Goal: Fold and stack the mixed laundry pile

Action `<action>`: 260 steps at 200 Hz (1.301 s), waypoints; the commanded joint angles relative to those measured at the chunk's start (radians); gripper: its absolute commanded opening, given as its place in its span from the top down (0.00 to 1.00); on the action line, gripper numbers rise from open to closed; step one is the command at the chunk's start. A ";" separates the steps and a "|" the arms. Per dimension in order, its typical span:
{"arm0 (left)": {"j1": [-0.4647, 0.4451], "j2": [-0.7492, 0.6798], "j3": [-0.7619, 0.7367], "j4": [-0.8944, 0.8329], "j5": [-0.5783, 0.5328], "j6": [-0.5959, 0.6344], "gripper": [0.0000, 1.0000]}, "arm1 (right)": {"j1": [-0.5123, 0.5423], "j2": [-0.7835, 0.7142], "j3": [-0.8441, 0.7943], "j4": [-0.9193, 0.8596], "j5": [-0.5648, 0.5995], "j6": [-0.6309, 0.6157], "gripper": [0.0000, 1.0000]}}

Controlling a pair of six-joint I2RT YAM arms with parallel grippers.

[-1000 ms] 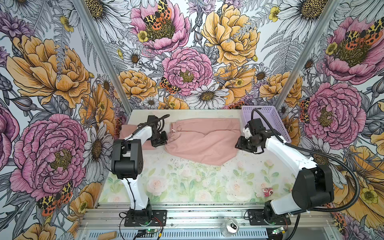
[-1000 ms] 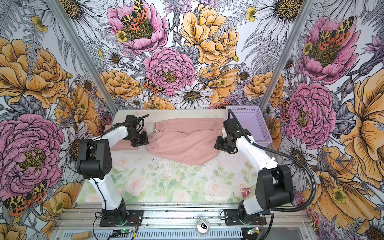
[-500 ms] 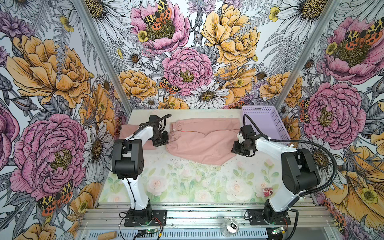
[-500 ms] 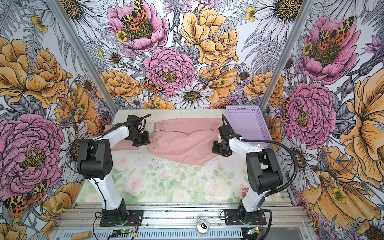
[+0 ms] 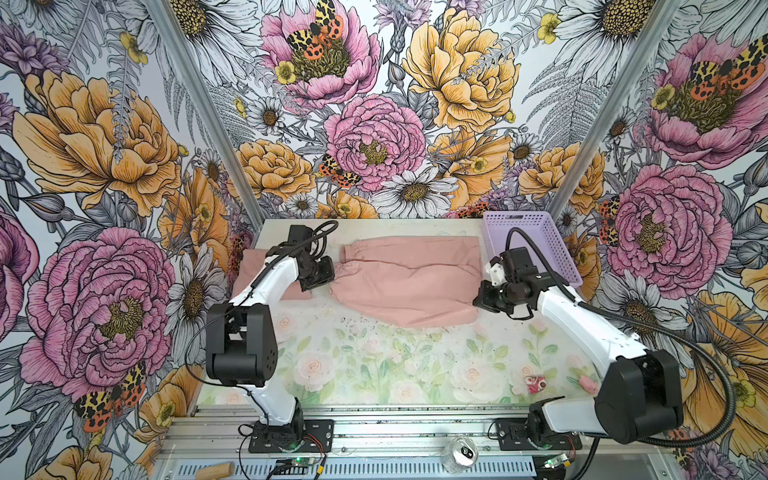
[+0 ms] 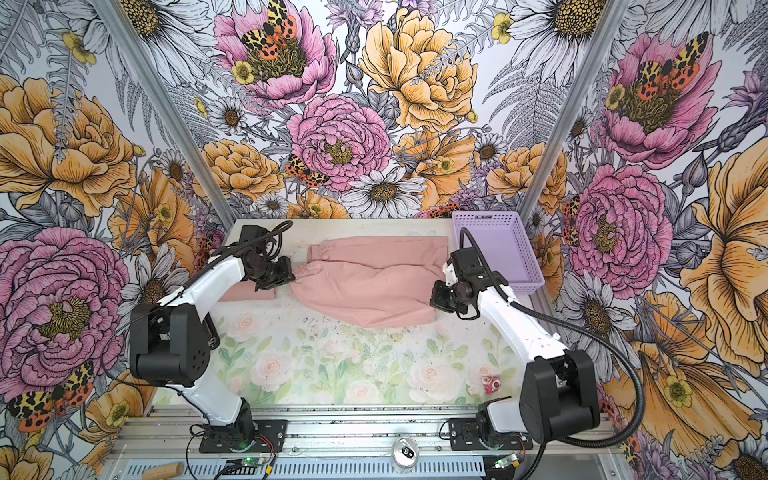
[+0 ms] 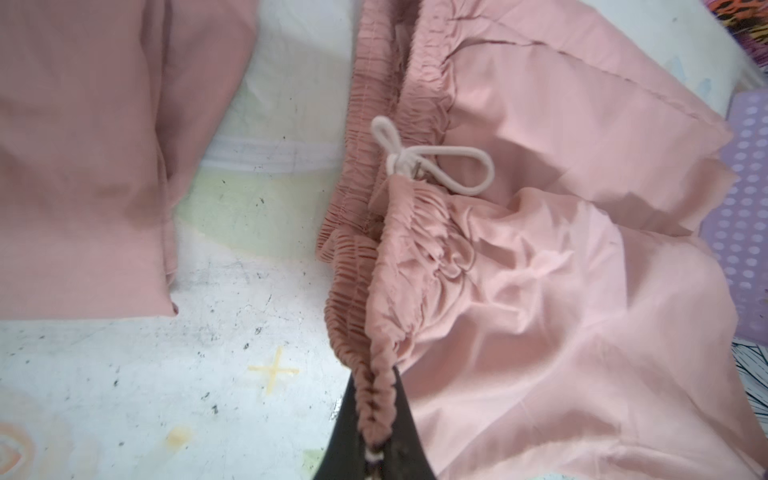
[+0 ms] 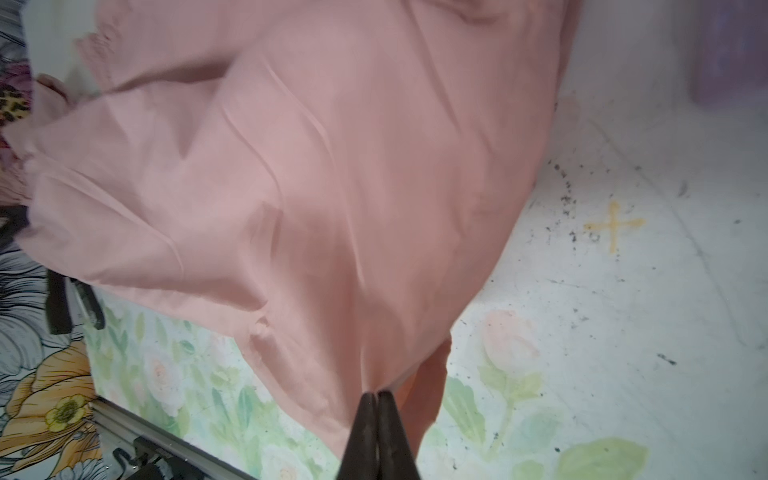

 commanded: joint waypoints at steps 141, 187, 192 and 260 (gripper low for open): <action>-0.025 0.241 0.133 -0.005 0.052 0.047 1.00 | -0.054 0.045 -0.082 0.144 0.106 -0.005 0.60; -0.016 0.242 0.130 -0.007 0.052 0.049 1.00 | -0.030 -0.028 -0.304 0.265 0.101 -0.061 0.51; -0.016 0.243 0.131 -0.007 0.054 0.049 1.00 | -0.027 -0.015 -0.311 0.282 0.105 -0.064 0.51; -0.021 0.174 0.085 -0.010 0.060 0.033 1.00 | 0.019 0.169 -0.256 0.432 0.028 -0.029 0.84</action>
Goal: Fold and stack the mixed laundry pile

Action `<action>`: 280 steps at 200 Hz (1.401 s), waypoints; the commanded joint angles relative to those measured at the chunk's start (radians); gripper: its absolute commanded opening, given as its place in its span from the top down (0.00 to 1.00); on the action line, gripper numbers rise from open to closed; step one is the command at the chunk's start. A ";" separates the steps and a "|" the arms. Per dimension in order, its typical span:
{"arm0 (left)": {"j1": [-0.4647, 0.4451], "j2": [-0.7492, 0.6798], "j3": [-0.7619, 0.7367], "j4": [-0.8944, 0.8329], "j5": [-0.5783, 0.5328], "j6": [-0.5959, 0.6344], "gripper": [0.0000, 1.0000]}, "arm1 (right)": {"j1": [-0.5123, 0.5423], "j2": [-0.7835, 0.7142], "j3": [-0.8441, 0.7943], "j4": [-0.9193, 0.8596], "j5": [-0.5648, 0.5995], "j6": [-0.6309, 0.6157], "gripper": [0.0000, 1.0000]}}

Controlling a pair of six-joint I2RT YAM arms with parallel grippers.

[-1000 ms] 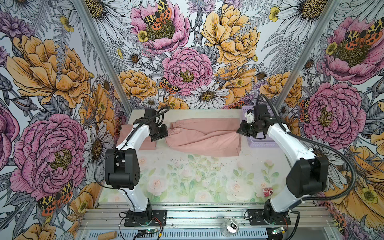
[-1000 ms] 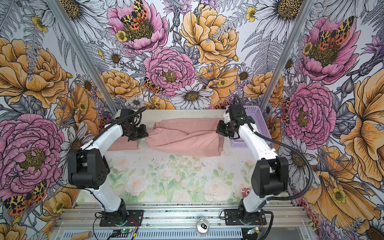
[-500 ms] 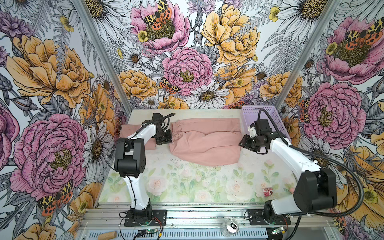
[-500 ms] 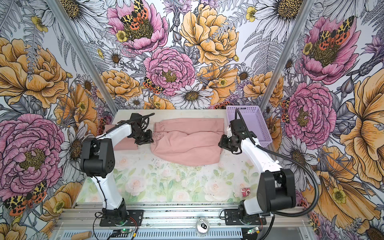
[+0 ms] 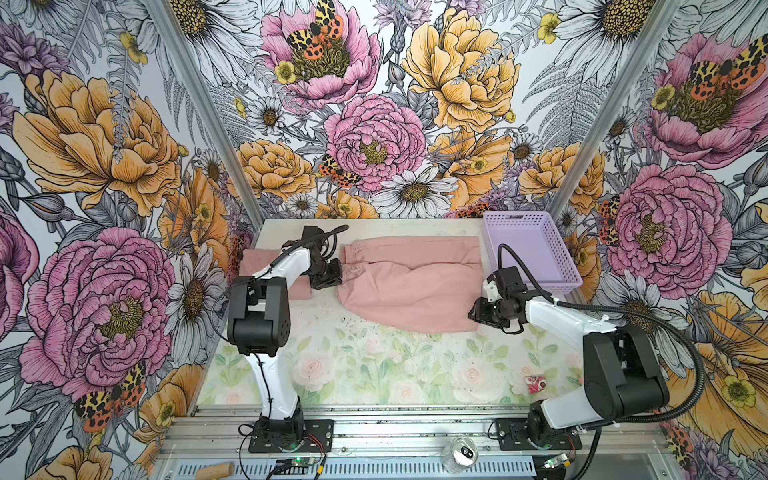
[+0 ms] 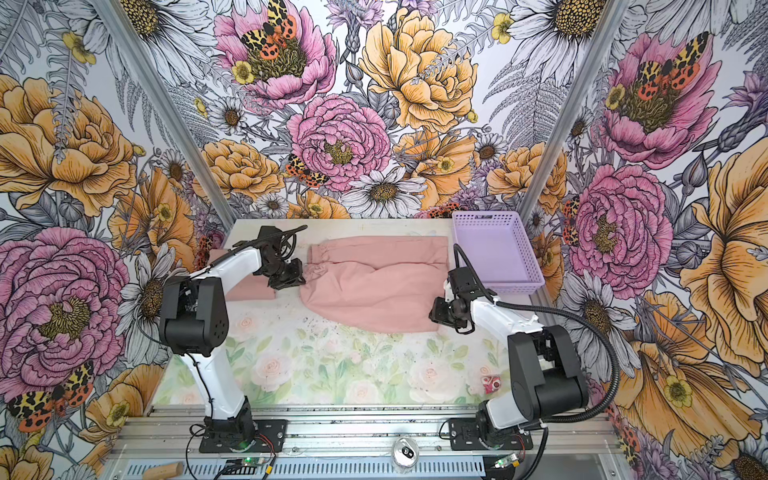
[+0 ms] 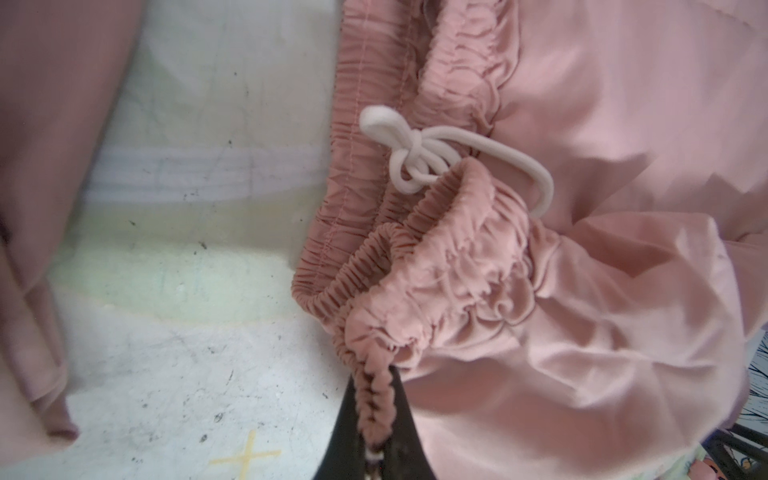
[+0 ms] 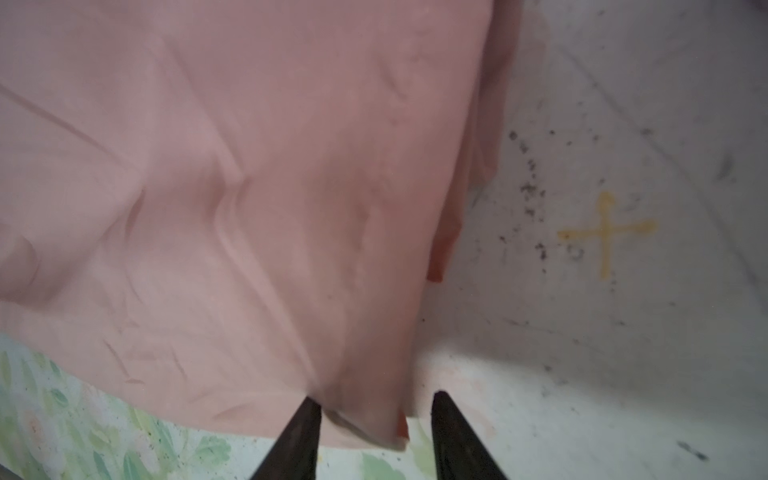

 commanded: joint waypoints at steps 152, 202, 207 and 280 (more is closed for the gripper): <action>0.051 -0.308 -0.063 -0.086 -0.063 0.025 1.00 | -0.041 -0.040 0.464 -0.495 -0.090 -0.028 1.00; 0.030 -0.070 -0.006 -0.012 -0.018 0.036 1.00 | -0.067 0.090 0.440 -0.279 -0.123 -0.026 0.60; 0.028 -0.070 -0.013 -0.008 -0.019 0.033 1.00 | -0.067 0.066 0.423 -0.274 -0.122 -0.021 0.58; 0.037 -0.145 -0.087 0.003 -0.019 0.023 1.00 | 0.012 -0.242 0.050 -0.186 -0.143 0.122 0.52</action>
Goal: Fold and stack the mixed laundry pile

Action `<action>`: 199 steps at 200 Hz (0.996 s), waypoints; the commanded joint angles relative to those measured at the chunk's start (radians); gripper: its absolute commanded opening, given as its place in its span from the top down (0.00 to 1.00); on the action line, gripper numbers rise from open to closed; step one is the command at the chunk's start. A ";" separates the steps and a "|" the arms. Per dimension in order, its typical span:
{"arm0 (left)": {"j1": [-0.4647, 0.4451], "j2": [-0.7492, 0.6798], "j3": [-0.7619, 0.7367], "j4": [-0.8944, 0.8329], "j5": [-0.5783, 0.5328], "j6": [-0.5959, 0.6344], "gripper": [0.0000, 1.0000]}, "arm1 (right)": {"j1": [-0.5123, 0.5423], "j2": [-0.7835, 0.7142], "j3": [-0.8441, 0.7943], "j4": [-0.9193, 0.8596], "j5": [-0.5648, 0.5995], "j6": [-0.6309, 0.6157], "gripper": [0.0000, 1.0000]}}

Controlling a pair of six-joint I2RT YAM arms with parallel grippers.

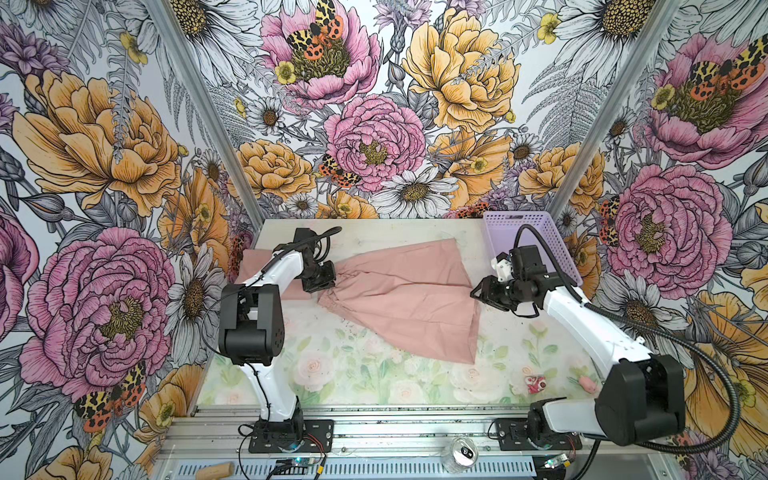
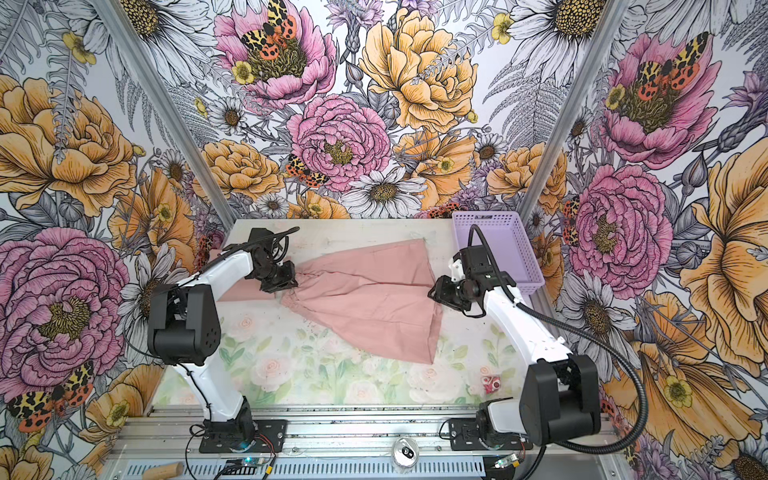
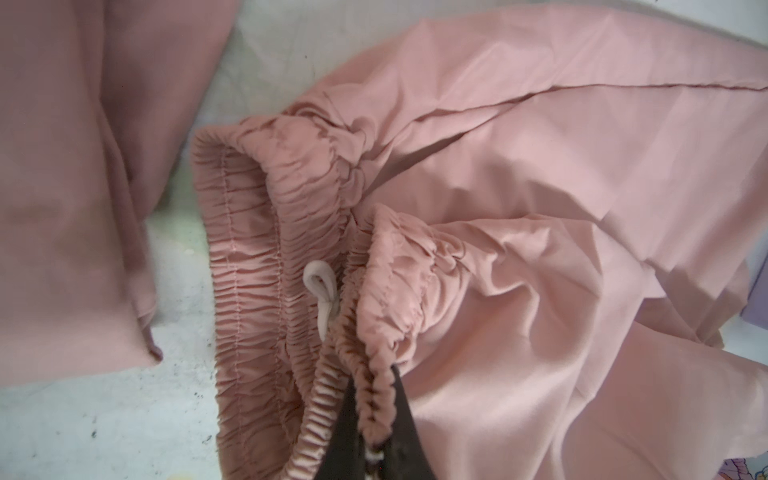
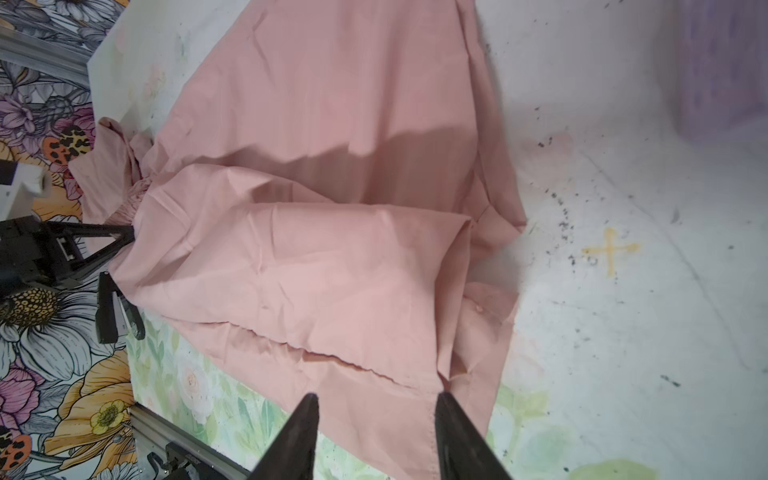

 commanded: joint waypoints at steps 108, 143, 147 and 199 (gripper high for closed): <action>-0.006 -0.056 -0.017 0.016 0.011 0.003 1.00 | 0.053 0.058 -0.343 0.425 -0.006 0.036 0.50; -0.006 -0.064 -0.021 0.016 0.011 0.000 1.00 | 0.053 0.077 -0.360 0.488 -0.024 0.050 0.52; -0.006 -0.065 -0.022 0.015 0.011 0.001 1.00 | 0.053 0.076 -0.360 0.490 -0.026 0.053 0.53; 0.001 -0.094 -0.039 0.014 0.012 -0.004 1.00 | 0.053 -0.014 -0.361 0.446 -0.046 0.070 0.85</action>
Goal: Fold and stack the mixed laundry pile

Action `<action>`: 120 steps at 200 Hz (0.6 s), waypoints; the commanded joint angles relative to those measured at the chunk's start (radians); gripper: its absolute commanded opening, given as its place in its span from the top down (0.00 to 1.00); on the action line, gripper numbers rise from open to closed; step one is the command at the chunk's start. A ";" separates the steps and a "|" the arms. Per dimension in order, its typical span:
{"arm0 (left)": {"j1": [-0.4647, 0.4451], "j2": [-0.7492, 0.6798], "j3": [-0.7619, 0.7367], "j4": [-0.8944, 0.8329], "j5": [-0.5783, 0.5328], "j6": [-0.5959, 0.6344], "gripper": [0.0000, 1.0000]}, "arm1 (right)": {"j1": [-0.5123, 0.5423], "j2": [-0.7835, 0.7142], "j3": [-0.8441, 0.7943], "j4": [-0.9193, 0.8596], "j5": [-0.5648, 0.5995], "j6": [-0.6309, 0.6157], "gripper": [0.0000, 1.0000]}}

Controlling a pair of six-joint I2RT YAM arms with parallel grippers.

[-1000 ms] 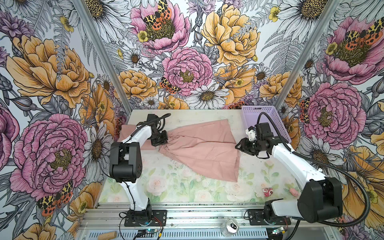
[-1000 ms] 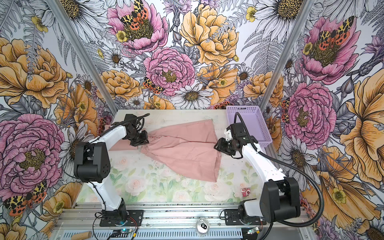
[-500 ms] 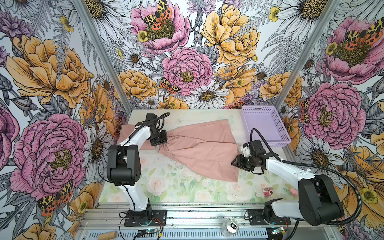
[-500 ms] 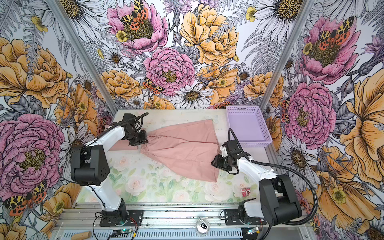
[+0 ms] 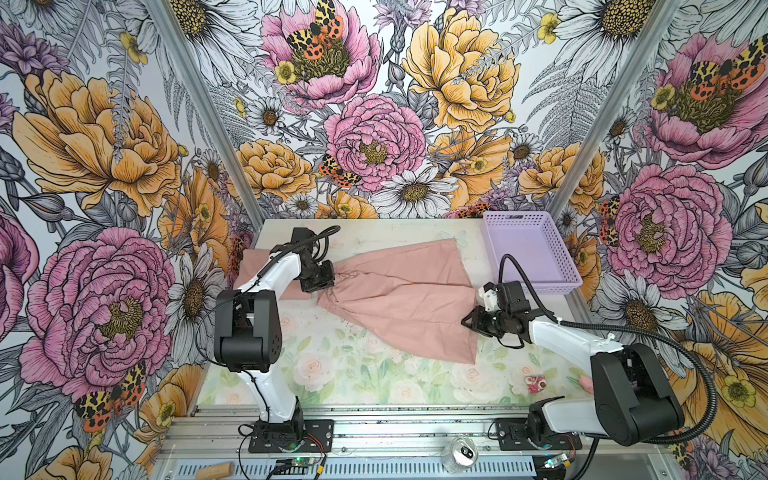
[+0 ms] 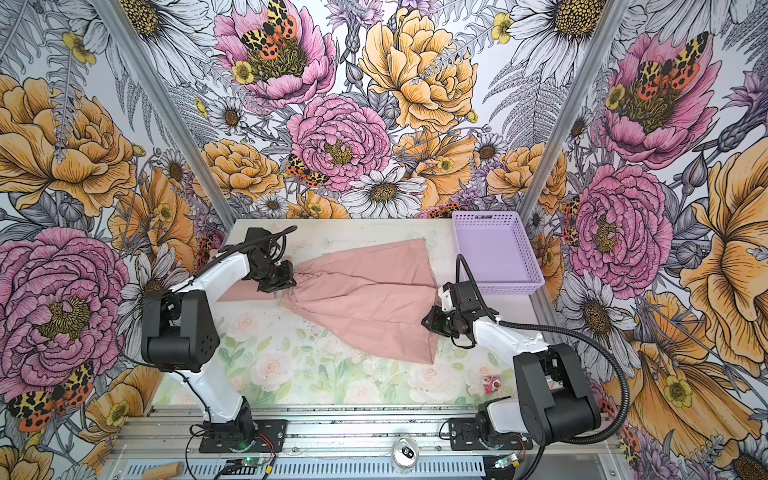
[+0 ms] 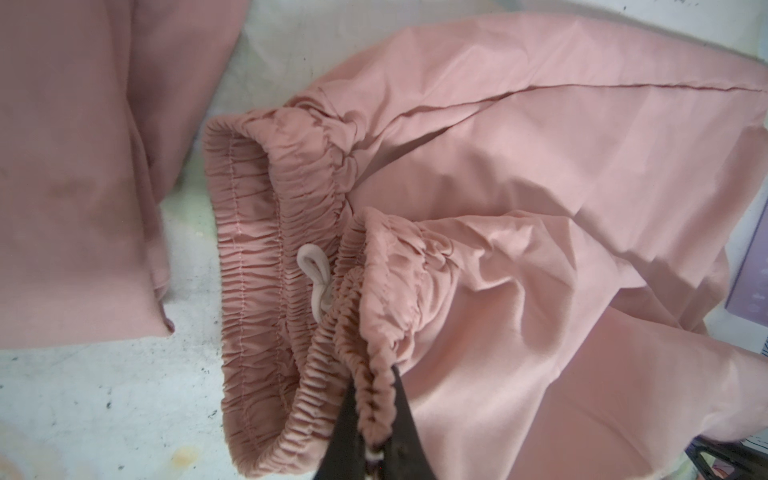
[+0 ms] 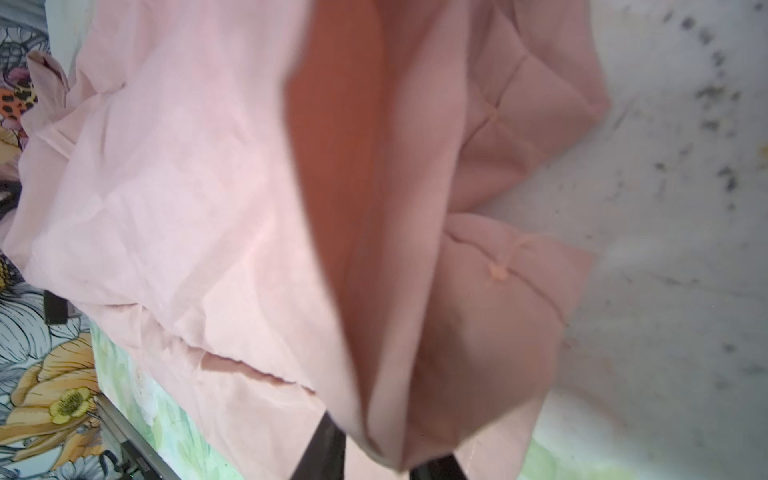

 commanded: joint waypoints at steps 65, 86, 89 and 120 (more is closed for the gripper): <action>0.012 -0.209 -0.130 -0.023 0.027 -0.028 1.00 | -0.060 -0.287 0.164 -0.368 -0.031 -0.104 1.00; 0.012 -0.297 -0.189 -0.040 0.039 -0.051 1.00 | -0.110 -0.337 0.251 -0.507 -0.037 -0.162 1.00; 0.012 -0.311 -0.197 -0.044 0.041 -0.055 1.00 | -0.117 -0.344 0.263 -0.518 -0.038 -0.169 1.00; 0.007 -0.455 -0.247 -0.110 0.050 -0.104 1.00 | -0.156 -0.369 0.376 -0.624 -0.041 -0.210 1.00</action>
